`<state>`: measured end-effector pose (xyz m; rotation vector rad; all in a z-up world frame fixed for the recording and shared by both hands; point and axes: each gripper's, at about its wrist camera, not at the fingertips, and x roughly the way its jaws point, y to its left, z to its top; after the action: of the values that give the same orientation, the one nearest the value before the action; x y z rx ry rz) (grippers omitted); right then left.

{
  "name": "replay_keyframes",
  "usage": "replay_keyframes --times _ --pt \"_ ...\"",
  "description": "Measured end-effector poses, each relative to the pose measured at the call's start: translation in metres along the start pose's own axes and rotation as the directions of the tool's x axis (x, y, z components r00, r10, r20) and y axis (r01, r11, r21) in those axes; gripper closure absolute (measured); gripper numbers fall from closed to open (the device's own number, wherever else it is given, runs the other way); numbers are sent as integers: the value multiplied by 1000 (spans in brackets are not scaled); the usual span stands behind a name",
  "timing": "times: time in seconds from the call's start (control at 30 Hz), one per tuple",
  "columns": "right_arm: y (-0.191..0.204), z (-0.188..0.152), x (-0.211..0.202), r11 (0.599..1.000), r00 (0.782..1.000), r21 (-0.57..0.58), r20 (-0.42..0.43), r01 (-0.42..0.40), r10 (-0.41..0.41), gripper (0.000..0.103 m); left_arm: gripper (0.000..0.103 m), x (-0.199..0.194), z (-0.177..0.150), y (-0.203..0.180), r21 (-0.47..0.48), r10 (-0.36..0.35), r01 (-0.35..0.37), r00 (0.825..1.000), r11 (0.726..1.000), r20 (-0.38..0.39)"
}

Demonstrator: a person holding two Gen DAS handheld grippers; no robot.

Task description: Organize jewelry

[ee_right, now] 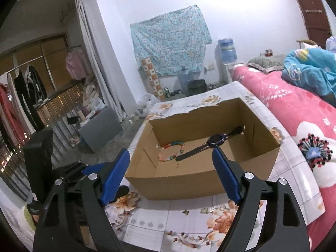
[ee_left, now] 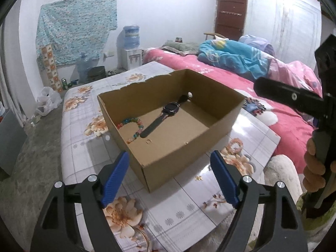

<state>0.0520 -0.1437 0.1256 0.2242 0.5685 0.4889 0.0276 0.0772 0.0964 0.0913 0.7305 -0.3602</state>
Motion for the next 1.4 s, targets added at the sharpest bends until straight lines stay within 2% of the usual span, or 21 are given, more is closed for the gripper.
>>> replay_keyframes --times 0.37,0.83,1.1,1.2,1.4 --pt "14 -7 -12 1000 1000 -11 13 10 -10 19 23 -8 -13 -5 -9 -40 40 999 999 9" --pt "16 -9 -16 1000 1000 -11 10 8 -8 18 23 -7 -24 -4 -8 -42 42 999 999 -10" --pt "1 -28 -15 1000 999 9 -43 -16 17 18 23 13 -46 -12 31 -25 27 997 999 -76" --pt "-6 -42 -15 1000 998 -10 -63 2 -3 18 23 22 -55 -17 51 -18 24 995 998 -98" --pt "-33 -76 -6 999 987 9 -149 53 -51 18 23 35 -67 -31 139 25 -14 997 990 -78"
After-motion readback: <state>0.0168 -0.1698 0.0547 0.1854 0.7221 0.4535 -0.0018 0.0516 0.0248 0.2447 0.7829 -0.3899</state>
